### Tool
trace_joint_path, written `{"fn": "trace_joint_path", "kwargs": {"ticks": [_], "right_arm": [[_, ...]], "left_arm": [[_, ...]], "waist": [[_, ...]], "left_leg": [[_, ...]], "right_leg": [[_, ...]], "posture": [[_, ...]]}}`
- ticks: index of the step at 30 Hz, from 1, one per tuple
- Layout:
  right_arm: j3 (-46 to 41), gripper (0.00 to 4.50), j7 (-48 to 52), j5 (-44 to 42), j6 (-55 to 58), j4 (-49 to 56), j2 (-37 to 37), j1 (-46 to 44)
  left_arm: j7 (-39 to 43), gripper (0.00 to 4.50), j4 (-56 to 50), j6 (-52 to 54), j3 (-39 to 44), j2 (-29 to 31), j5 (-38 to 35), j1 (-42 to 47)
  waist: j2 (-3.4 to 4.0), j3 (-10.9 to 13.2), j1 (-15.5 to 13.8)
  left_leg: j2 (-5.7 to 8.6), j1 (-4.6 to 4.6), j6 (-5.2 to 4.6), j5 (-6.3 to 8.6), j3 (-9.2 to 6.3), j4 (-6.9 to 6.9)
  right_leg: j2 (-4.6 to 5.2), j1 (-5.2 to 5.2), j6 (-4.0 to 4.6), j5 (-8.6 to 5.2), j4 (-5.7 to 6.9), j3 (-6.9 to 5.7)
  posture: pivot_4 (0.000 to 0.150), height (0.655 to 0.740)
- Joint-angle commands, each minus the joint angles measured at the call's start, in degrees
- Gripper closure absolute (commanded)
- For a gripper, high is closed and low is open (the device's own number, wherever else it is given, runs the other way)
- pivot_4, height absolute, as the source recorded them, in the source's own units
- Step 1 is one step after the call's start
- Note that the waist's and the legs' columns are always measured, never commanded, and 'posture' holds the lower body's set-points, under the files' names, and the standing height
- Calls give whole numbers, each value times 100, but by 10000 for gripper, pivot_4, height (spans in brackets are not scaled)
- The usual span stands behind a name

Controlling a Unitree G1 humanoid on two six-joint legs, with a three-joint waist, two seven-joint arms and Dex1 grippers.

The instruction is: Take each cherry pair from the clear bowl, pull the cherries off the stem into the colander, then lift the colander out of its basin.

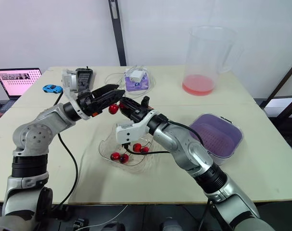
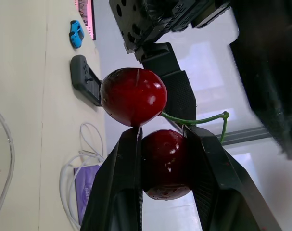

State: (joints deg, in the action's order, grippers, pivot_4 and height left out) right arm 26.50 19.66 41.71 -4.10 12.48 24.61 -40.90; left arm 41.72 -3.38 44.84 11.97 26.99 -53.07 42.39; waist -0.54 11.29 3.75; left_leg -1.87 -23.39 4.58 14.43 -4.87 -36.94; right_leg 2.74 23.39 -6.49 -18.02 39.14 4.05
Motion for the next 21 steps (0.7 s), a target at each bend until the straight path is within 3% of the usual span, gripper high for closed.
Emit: {"fn": "trace_joint_path", "kwargs": {"ticks": [1,6,13,19,21], "right_arm": [[-173,35539,4,51,-67,221,-97,1],[-210,35539,31,84,-102,215,-134,50],[-346,35539,320,-390,-88,254,-235,182],[-540,8776,721,-674,17,561,-140,380],[-713,8776,996,-1013,135,815,-76,516]], "left_arm": [[-30,19066,-125,21,70,-52,-121,167],[-69,44594,-100,34,195,-134,-183,142],[-37,44594,-60,34,195,-121,-191,118],[87,45000,36,-66,118,-16,-18,205],[156,45000,126,-99,130,23,26,298]], "waist": [[0,0,0],[0,0,5],[0,0,2],[0,0,-2],[0,0,-18]], "left_leg": [[0,0,-1,0,0,0],[0,0,4,-2,0,0],[0,0,9,-5,0,0],[0,0,9,-5,0,0],[0,0,7,-4,-1,0]], "right_leg": [[0,0,0,0,0,0],[0,0,0,0,0,0],[0,-1,0,0,0,0],[0,-1,0,0,0,0],[0,-1,0,0,0,-1]], "posture": [[1500,7332],[1500,7332],[1500,7332],[1500,7332],[1500,7332]]}}
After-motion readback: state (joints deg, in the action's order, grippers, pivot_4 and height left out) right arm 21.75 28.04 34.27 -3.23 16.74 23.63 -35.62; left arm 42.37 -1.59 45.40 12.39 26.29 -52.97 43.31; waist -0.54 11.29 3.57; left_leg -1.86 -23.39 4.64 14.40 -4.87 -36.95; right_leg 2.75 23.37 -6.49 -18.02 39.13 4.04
